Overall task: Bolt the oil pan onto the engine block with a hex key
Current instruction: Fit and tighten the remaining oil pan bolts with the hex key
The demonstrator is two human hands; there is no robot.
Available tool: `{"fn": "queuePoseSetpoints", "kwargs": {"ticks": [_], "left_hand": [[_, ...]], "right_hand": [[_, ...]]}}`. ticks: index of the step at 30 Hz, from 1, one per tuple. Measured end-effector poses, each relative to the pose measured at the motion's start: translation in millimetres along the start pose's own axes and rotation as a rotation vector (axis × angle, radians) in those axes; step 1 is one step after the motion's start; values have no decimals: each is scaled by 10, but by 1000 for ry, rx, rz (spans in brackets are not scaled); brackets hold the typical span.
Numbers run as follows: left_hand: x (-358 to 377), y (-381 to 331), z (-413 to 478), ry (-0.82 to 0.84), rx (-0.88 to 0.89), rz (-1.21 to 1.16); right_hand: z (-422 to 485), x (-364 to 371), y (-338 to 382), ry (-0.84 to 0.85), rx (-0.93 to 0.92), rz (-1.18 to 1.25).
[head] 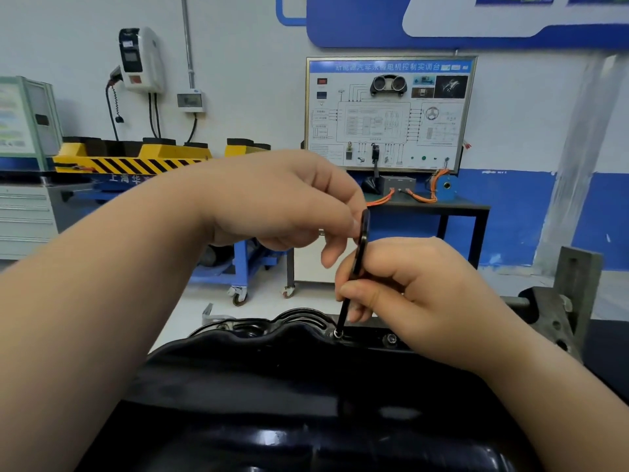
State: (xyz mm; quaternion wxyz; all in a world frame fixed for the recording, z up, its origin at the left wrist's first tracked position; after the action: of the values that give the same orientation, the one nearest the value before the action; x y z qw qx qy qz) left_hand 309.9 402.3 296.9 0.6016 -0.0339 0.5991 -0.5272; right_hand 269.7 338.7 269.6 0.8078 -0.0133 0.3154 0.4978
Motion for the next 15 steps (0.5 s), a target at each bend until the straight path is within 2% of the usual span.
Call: {"fn": "queuePoseSetpoints", "kwargs": {"ticks": [9,15], "left_hand": [[49,-71,-54,93,36,-146],[78,-158,-51,59,102,-57]], "right_hand": [[-8,-33,-30,-44,32,51],[11,-77,26,-99,-8,-23]]}}
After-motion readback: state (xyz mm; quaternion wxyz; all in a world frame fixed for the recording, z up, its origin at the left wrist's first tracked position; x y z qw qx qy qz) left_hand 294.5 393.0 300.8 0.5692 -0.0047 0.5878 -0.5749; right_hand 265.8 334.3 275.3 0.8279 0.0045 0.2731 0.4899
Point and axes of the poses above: each hand's wrist, its own z-axis towards the middle knuckle, its own x-axis out of the palm, y = z × x, the point moved 9 cm from there along z, towards the middle knuckle, and after that the axes turned 14 degrees about -y, right-handed, at the moved point
